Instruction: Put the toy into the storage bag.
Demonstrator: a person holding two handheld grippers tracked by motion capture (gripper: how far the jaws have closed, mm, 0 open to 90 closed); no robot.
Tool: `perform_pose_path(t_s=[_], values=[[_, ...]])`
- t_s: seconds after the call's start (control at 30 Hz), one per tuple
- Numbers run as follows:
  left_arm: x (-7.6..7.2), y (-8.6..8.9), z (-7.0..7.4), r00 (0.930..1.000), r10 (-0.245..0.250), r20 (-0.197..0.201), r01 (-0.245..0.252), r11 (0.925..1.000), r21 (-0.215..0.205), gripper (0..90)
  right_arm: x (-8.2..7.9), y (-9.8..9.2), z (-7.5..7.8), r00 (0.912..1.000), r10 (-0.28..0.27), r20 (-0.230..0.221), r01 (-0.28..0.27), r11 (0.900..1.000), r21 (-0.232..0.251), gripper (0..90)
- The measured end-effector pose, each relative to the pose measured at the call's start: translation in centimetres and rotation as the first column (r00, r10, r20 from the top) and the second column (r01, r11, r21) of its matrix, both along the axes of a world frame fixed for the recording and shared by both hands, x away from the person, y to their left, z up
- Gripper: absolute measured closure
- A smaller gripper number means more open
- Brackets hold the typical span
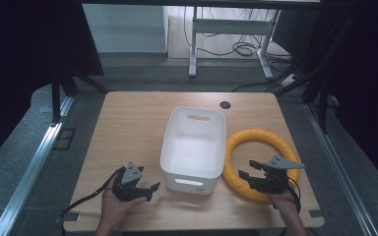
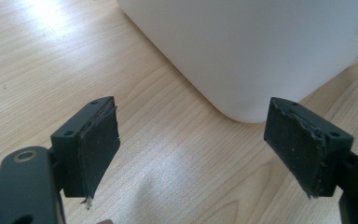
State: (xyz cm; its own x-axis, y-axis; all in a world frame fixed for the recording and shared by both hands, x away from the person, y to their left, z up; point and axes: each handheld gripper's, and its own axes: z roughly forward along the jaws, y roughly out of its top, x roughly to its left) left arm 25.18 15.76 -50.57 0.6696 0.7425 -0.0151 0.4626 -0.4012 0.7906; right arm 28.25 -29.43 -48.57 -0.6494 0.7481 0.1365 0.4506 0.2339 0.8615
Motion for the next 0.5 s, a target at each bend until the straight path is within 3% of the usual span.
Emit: perform_pose_path(t_s=[0.23,0.5], values=[[-0.36,-0.06,0.04,0.9996,-0.027,0.001,0.027,0.9991,-0.032,17.6,0.20,-0.33,0.18,0.9995,0.005,0.031,-0.005,1.000,0.014,34.8],[-0.46,-0.50,-0.46,0.9997,-0.018,-0.017,0.018,0.9997,-0.015,18.0,0.64,-1.05,-0.42,0.9998,-0.019,0.000,0.019,1.000,0.020,35.8]])
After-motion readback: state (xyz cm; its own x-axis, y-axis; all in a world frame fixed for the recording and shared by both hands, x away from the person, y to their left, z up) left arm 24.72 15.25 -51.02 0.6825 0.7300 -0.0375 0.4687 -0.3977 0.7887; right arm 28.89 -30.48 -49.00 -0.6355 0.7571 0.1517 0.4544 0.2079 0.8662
